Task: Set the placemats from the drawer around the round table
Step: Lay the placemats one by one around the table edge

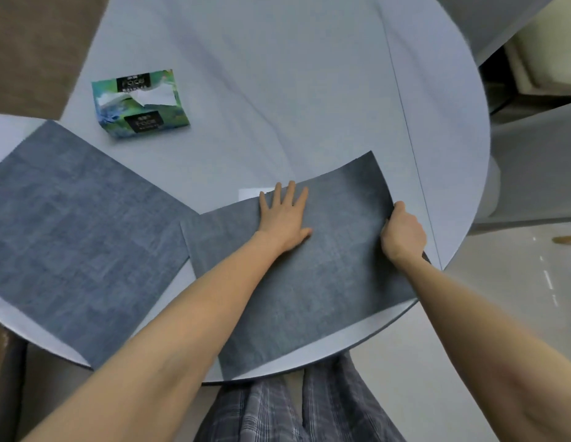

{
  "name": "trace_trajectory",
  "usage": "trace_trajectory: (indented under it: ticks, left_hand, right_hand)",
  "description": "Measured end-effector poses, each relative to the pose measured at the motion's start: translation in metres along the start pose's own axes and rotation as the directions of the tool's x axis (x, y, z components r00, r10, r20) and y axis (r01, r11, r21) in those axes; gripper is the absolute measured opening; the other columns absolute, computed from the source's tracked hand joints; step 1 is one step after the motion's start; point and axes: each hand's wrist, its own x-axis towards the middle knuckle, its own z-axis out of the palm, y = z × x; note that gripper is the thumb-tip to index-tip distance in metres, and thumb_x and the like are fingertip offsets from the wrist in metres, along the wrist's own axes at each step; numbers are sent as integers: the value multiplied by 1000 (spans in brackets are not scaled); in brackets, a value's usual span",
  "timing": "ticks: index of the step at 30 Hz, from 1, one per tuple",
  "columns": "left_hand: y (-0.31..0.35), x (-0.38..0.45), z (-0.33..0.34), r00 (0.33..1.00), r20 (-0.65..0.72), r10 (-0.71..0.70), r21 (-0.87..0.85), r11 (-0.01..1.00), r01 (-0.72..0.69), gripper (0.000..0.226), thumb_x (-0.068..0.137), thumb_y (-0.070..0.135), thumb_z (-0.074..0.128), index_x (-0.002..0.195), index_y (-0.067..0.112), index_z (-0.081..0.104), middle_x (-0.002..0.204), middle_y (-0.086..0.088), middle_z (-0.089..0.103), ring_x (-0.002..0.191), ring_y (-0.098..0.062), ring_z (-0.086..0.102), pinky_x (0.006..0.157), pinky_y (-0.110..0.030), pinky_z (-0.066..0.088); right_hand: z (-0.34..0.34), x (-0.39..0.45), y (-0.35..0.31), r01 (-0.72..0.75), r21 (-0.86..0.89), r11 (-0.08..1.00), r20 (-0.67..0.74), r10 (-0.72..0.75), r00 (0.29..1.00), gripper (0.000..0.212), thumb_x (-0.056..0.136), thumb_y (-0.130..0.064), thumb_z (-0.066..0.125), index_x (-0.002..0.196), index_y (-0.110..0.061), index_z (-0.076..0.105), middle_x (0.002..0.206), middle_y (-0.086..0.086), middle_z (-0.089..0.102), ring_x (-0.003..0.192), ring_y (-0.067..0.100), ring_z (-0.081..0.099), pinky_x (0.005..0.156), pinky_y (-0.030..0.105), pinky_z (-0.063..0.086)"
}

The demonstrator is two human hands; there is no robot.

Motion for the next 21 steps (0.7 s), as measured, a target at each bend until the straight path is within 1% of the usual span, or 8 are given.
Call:
trace_trajectory:
  ticks: [3, 6, 8, 11, 13, 16, 18, 21]
  left_hand:
    - [23, -12, 18, 996, 84, -4, -21, 1000, 6, 106, 79, 67, 56, 154, 26, -7, 160, -8, -16, 146, -36, -16, 111, -68, -3]
    - [49, -21, 35, 995, 94, -23, -19, 1000, 25, 113, 74, 73, 57, 153, 27, -9, 159, -8, -23, 145, -37, -19, 109, -70, -5]
    - [70, -26, 44, 997, 67, -47, -39, 998, 50, 114, 73, 73, 57, 153, 27, -11, 158, -7, -26, 145, -37, -21, 110, -70, -5]
    - [100, -28, 56, 991, 33, -131, -73, 988, 133, 114, 73, 74, 56, 152, 28, -13, 157, -6, -28, 144, -36, -22, 110, -69, -5]
    - [119, -27, 60, 978, 40, -206, -103, 972, 209, 114, 73, 75, 55, 152, 29, -13, 157, -5, -28, 144, -36, -23, 109, -70, -6]
    - [143, -26, 65, 951, 69, -301, -142, 941, 308, 115, 72, 76, 55, 152, 30, -14, 157, -5, -29, 143, -37, -25, 109, -70, -7]
    - [150, -23, 67, 939, 66, -338, -151, 927, 344, 116, 71, 77, 55, 152, 31, -15, 156, -4, -29, 142, -38, -27, 108, -70, -7]
    - [156, -22, 68, 921, 61, -385, -168, 905, 390, 116, 71, 78, 55, 151, 33, -16, 157, -3, -29, 143, -36, -26, 109, -69, -7]
  right_hand:
    - [4, 10, 16, 42, 84, 996, 43, -46, 998, 17, 94, -9, 41, 109, -1, 45, 105, 26, 59, 95, 43, 55, 68, 37, 33]
    - [7, 21, 33, 142, 166, 976, 63, -154, 986, 17, 95, -14, 44, 105, -1, 47, 105, 25, 58, 97, 43, 54, 71, 39, 38]
    - [9, 28, 40, 209, 209, 955, 74, -229, 971, 14, 95, -14, 45, 102, -2, 47, 105, 24, 58, 96, 41, 54, 70, 39, 37]
    - [10, 38, 48, 262, 292, 920, 89, -299, 950, 11, 95, -12, 44, 99, -2, 46, 102, 22, 58, 91, 39, 53, 68, 37, 37]
    - [7, 45, 53, 294, 331, 897, 111, -346, 932, 11, 95, -11, 44, 99, -1, 47, 101, 22, 59, 91, 39, 54, 69, 37, 38]
    - [4, 52, 62, 355, 381, 854, 150, -436, 887, 6, 94, -9, 44, 95, -3, 46, 100, 20, 59, 89, 36, 54, 67, 33, 34]
    - [2, 56, 66, 389, 403, 829, 159, -482, 862, 5, 94, -8, 44, 95, -4, 47, 98, 17, 58, 84, 31, 51, 67, 31, 32]
    - [1, 63, 73, 425, 395, 815, 146, -512, 846, 7, 94, -13, 46, 92, -6, 45, 92, 15, 56, 78, 27, 46, 65, 32, 32]
